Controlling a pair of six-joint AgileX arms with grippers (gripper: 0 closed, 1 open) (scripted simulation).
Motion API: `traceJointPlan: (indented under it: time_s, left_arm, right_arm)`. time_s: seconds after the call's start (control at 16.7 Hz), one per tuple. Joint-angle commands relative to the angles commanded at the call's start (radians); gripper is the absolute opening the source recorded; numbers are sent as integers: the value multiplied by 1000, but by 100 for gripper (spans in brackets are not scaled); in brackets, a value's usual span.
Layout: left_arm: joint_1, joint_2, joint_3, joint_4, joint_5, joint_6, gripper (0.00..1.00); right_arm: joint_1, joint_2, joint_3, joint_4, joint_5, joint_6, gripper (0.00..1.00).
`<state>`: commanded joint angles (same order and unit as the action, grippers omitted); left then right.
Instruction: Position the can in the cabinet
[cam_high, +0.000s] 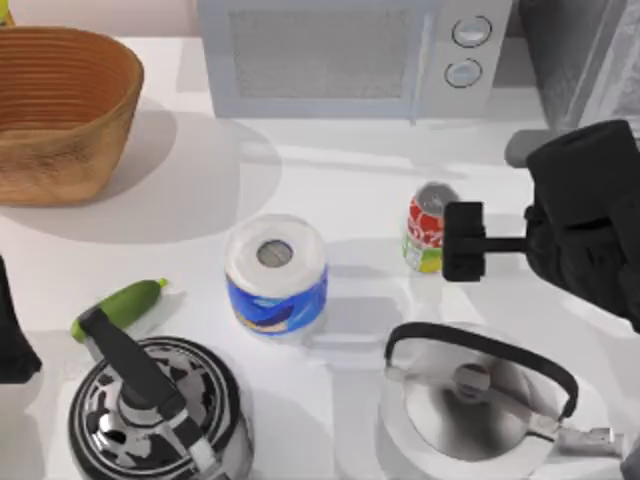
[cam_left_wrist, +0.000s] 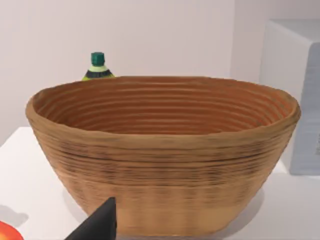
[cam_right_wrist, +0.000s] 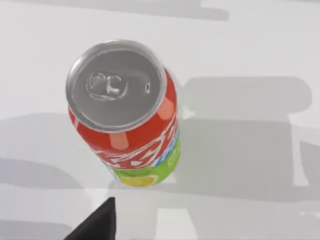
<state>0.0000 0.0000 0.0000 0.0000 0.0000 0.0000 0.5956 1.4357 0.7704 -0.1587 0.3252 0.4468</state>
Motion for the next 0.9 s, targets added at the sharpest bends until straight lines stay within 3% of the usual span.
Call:
traceJointPlan:
  time_s: [0.42, 0.9]
  left_arm:
    - [0, 0, 0, 0, 0, 0, 100]
    - [0, 0, 0, 0, 0, 0, 100]
  right_arm:
    - [109, 343, 217, 28, 146, 112, 100]
    - [110, 383, 230, 35, 160, 124, 100]
